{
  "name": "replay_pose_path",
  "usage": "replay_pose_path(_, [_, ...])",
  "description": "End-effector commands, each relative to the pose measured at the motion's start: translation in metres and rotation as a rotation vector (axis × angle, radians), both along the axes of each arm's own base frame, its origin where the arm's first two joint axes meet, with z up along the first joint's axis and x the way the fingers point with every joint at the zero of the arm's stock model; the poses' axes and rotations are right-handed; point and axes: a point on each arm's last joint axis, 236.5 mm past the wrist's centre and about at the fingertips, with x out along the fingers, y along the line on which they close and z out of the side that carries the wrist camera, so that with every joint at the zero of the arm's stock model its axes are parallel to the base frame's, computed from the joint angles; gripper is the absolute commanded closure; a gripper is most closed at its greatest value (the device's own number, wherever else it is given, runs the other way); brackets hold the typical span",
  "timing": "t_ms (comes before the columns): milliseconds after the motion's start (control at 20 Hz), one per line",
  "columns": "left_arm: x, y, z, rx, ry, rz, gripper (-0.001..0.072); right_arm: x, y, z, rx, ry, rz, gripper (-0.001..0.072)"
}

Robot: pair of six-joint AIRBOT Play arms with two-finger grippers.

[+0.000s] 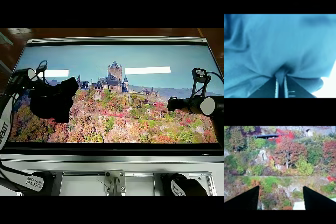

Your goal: Fold the shirts.

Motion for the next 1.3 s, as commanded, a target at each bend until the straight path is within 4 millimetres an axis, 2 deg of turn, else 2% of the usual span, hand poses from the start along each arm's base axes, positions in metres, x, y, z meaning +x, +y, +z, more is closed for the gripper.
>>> replay_pose_path(0, [0.002, -0.034, 0.100, 0.025, -0.214, -0.151, 0.0672, 0.005, -0.001, 0.005, -0.034, -0.026, 0.045, 0.0052])
replay_pose_path(150, [-0.037, -0.096, 0.211, 0.003, -0.450, -0.296, 0.0671, 0.007, -0.001, 0.030, -0.036, -0.040, 0.047, 0.0052])
replay_pose_path(200, [-0.059, -0.121, 0.244, -0.025, -0.523, -0.351, 0.0672, 0.008, -0.001, 0.044, -0.039, -0.054, 0.050, 0.0052])
replay_pose_path(300, [-0.106, -0.169, 0.295, -0.121, -0.631, -0.460, 0.0672, 0.010, -0.001, 0.080, -0.048, -0.093, 0.062, 0.0052])
replay_pose_path(400, [-0.147, -0.213, 0.325, -0.240, -0.685, -0.531, 0.0671, 0.009, -0.001, 0.116, -0.049, -0.133, 0.060, 0.0052])
replay_pose_path(500, [-0.175, -0.255, 0.328, -0.297, -0.688, -0.639, 0.0672, 0.005, -0.001, 0.146, -0.049, -0.166, 0.059, 0.0052])
replay_pose_path(600, [-0.191, -0.295, 0.304, -0.320, -0.638, -0.729, 0.0671, -0.001, -0.001, 0.156, -0.049, -0.161, 0.058, 0.0052])
replay_pose_path(700, [-0.201, -0.329, 0.256, -0.311, -0.538, -0.800, 0.0671, -0.013, -0.002, 0.146, -0.057, -0.094, 0.067, 0.0052])
replay_pose_path(800, [-0.212, -0.354, 0.182, -0.263, -0.372, -0.849, 0.0671, -0.025, -0.010, 0.131, -0.088, -0.015, 0.061, 0.0052])
replay_pose_path(950, [-0.227, -0.365, 0.066, -0.182, -0.099, -0.816, 0.0671, -0.033, -0.012, 0.100, -0.094, 0.067, 0.059, 0.0052])
replay_pose_path(1000, [-0.233, -0.366, 0.037, -0.167, -0.020, -0.798, 0.0670, -0.034, -0.010, 0.084, -0.083, 0.094, 0.065, 0.0052])
replay_pose_path(1050, [-0.238, -0.364, 0.017, -0.152, 0.051, -0.785, 0.0652, -0.035, -0.007, 0.068, -0.069, 0.116, 0.071, 0.0052])
replay_pose_path(1100, [-0.242, -0.360, 0.006, -0.148, 0.111, -0.766, 0.0486, -0.035, -0.003, 0.050, -0.055, 0.137, 0.077, 0.0052])
replay_pose_path(1150, [-0.241, -0.353, 0.004, -0.142, 0.147, -0.743, 0.0267, -0.036, -0.002, 0.033, -0.048, 0.152, 0.079, 0.0051])
replay_pose_path(1200, [-0.237, -0.341, 0.009, -0.131, 0.169, -0.726, 0.0147, -0.036, 0.003, 0.019, -0.031, 0.161, 0.085, 0.0050])
replay_pose_path(1250, [-0.229, -0.328, 0.019, -0.127, 0.175, -0.705, 0.0147, -0.036, 0.006, 0.010, -0.016, 0.162, 0.090, 0.0049])
